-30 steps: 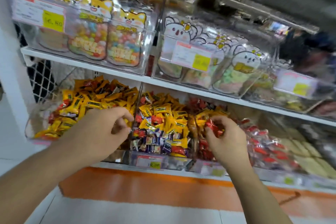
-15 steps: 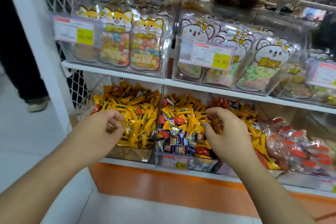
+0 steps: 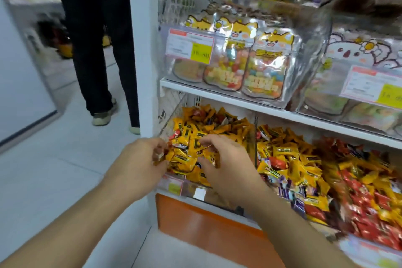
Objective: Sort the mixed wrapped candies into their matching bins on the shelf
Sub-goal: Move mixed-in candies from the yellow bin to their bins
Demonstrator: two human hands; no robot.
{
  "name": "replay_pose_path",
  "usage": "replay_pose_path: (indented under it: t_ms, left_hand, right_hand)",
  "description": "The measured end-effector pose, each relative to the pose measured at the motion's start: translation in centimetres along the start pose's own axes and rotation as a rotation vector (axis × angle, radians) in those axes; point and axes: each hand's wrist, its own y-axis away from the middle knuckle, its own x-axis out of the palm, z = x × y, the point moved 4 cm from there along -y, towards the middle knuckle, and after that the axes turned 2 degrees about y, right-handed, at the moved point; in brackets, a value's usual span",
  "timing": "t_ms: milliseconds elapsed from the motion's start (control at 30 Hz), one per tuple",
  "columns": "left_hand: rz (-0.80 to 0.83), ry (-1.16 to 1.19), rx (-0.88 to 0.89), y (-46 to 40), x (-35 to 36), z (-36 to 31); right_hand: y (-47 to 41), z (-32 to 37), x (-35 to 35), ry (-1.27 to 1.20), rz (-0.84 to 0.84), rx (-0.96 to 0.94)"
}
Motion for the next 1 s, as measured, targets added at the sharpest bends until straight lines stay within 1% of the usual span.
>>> replay_pose_path:
  t_ms: [100, 233, 333, 400, 467, 567, 767, 900, 1000]
  left_hand:
    - [0.015, 0.023, 0.004, -0.4, -0.2, 0.3]
    - [0.055, 0.072, -0.012, -0.8, -0.5, 1.3]
    - [0.085, 0.099, -0.024, -0.9, -0.7, 1.9]
    - [0.094, 0.099, -0.032, -1.0, -0.8, 2.2]
    - [0.101, 0.101, -0.039, -1.0, -0.8, 2.2]
    - [0.105, 0.103, -0.051, -0.9, -0.8, 2.2]
    - [0.107, 0.096, -0.04, -0.7, -1.1, 1.7]
    - [0.091, 0.112, -0.013, -0.6, -0.8, 0.7]
    - [0.094, 0.223, 0.003, -0.6, -0.3, -0.8]
  right_hand:
    - [-3.9, 0.4, 3.1, 0.044, 0.064, 0.037]
    - [-8.4, 0.3, 6.7, 0.11, 0.07, 0.036]
    - [-10.0, 0.2, 8.5, 0.239, 0.1, 0.072]
    - [-10.4, 0.3, 9.0, 0.278, 0.072, 0.078]
    - [-10.4, 0.4, 9.2, 0.266, 0.029, 0.071]
    - [-10.2, 0.5, 9.2, 0.209, -0.001, 0.057]
    - [-8.7, 0.5, 7.4, -0.043, -0.083, 0.03]
    - [-6.5, 1.1, 4.5, -0.206, -0.116, 0.087]
    - [-4.0, 1.6, 1.8, -0.335, -0.136, 0.136]
